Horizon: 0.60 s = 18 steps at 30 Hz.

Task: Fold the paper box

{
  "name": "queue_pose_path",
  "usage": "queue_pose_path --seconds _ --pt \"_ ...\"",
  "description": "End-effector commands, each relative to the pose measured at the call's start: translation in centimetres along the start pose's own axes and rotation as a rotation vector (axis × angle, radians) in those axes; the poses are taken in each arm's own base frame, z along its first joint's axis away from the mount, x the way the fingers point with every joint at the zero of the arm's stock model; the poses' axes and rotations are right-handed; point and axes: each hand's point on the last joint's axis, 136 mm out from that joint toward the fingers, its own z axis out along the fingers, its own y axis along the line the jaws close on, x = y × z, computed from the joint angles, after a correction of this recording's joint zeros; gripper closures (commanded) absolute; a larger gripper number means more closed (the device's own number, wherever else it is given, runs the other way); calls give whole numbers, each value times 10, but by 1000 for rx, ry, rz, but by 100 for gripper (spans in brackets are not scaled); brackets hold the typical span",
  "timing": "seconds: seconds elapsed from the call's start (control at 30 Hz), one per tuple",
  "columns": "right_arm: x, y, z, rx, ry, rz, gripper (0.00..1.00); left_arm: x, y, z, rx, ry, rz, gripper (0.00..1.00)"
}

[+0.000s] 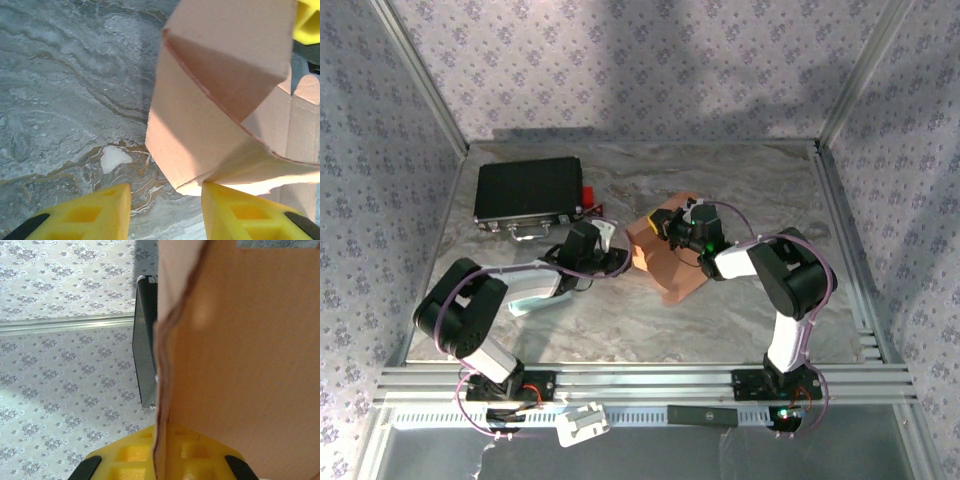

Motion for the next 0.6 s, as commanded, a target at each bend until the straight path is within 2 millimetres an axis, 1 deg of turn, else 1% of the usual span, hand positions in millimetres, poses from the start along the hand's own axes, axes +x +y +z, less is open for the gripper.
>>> queue_pose_path --seconds 0.0,0.17,0.3,0.37,0.57 --pt "-1 12 2 -40 8 -20 100 -22 -6 -5 -3 -99 -17 58" --pt "-1 15 2 -43 11 1 100 -27 2 -4 -54 -118 -40 57" --pt "3 13 5 -12 32 52 100 -39 -4 -7 -24 -156 -71 58" --pt "5 17 4 8 36 63 100 -45 -9 -12 -14 -174 -80 58" --pt "12 35 -7 91 19 61 100 -66 -18 -34 -9 -227 -68 57"
